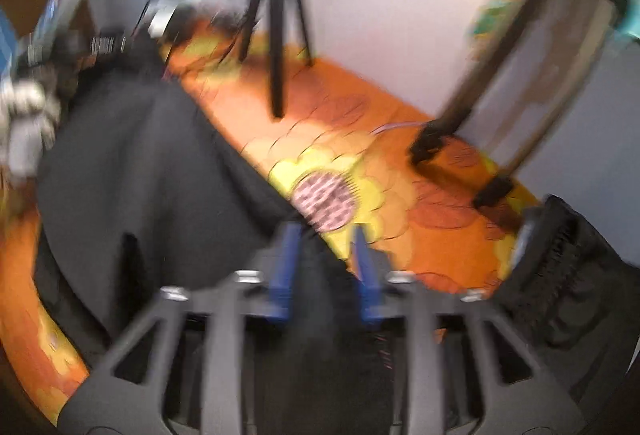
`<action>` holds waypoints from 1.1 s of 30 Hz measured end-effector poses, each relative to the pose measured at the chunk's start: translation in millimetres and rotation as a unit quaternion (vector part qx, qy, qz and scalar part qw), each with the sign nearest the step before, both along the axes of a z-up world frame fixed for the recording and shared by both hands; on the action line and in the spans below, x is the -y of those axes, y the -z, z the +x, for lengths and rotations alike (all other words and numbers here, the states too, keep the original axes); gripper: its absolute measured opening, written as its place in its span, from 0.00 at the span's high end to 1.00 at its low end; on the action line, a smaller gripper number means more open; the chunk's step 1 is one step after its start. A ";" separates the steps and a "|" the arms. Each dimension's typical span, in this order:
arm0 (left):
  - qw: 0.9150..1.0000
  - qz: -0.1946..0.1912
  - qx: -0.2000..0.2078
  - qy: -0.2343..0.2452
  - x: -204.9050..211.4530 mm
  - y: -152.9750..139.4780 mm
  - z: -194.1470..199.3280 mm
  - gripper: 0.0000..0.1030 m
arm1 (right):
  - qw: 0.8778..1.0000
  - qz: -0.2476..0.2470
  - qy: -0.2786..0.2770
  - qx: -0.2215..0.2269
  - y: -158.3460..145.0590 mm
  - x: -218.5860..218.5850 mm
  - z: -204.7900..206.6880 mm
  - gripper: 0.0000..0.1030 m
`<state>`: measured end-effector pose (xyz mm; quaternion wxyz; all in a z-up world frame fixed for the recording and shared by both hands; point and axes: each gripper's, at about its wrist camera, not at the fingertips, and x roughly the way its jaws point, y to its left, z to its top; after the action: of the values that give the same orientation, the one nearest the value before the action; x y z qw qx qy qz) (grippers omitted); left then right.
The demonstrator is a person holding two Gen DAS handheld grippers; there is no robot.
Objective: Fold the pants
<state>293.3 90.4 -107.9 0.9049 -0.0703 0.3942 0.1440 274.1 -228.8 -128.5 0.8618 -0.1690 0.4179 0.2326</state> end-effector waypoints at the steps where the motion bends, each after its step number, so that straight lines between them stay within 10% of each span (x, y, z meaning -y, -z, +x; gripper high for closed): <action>1: 1.000 0.004 0.000 -0.002 -0.4 -0.2 0.7 0.97 | 1.000 0.016 0.013 0.007 -10.7 10.1 -2.8 0.49; 9: 1.000 0.003 0.006 -0.008 -3.8 1.7 -2.2 0.97 | 0.987 0.095 0.127 0.013 -62.3 110.8 -83.1 0.32; 17: 1.000 -0.014 0.008 0.009 -8.3 -8.8 -10.9 0.91 | 0.956 0.158 0.232 -0.088 1.4 156.6 -126.5 0.32; 21: 1.000 -0.019 0.007 0.021 -9.5 -19.6 -22.9 0.74 | 0.925 0.259 0.235 -0.151 18.7 173.1 -123.6 0.32; 28: 0.998 0.023 0.017 0.059 3.8 -43.4 -57.5 0.64 | 0.907 0.313 0.223 -0.170 20.5 166.9 -105.9 0.32; 33: 0.996 -0.013 0.012 0.092 21.2 -49.2 -88.1 0.64 | 0.895 0.337 0.219 -0.194 33.6 157.6 -91.2 0.76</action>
<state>205.3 69.2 -58.7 0.9181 -0.0474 0.3897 0.0543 182.9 -386.4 -162.2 0.7978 0.2761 0.4998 0.1933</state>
